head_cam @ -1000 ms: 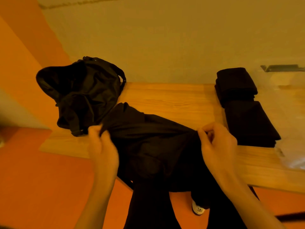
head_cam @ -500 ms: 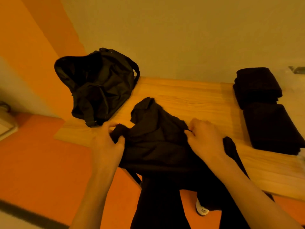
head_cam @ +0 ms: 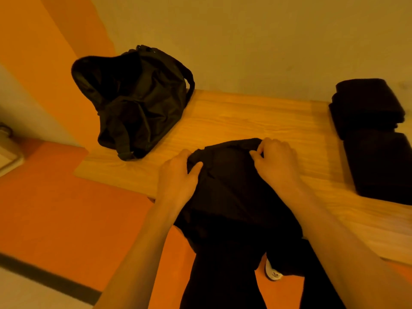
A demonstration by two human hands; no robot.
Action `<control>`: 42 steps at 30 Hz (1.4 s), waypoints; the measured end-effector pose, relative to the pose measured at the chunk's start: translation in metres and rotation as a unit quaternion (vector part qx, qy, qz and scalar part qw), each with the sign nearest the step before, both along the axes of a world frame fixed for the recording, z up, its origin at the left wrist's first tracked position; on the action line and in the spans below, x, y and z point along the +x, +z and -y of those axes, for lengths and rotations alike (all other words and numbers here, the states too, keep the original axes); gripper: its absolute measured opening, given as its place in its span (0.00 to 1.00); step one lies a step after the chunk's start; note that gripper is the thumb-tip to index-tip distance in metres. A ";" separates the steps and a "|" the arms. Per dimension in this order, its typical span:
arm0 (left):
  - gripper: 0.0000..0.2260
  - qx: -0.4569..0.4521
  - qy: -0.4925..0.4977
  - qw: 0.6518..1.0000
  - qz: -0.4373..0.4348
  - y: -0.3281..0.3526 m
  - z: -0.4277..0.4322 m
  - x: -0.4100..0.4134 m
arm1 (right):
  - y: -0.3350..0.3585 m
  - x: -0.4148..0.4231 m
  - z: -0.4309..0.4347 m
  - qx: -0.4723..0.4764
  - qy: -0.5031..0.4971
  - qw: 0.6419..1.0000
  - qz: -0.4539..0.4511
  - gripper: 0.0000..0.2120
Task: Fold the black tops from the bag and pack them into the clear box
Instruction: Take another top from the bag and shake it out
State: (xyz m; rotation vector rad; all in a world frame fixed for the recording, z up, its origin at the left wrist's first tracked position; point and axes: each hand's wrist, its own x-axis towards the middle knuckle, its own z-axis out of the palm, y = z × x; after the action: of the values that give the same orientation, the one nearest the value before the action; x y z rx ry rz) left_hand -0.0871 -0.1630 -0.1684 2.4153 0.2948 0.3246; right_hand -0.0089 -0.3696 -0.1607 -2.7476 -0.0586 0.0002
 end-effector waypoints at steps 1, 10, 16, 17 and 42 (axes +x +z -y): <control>0.10 -0.056 0.014 0.998 0.024 0.003 -0.001 -0.001 | -0.001 0.002 0.003 0.028 -0.002 1.000 0.002 0.10; 0.08 -0.647 0.073 0.756 0.072 0.035 -0.016 -0.017 | 0.034 -0.011 0.026 0.511 -0.116 0.845 -0.105 0.05; 0.03 -0.547 0.034 0.824 -0.143 0.062 -0.003 -0.008 | 0.062 -0.009 0.027 0.683 -0.087 0.685 -0.240 0.01; 0.06 -0.517 0.041 0.849 -0.100 0.064 -0.002 -0.006 | 0.066 -0.009 0.029 0.677 -0.083 0.691 -0.241 0.03; 0.03 -0.364 0.014 0.929 0.060 0.177 -0.001 -0.007 | 0.172 -0.011 0.107 0.404 0.002 0.914 0.039 0.15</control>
State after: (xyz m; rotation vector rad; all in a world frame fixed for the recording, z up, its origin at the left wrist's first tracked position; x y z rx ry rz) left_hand -0.0946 -0.1618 0.0084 1.6528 0.3256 0.3054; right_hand -0.0201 -0.4768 0.0115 -1.9147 -0.0665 -0.1078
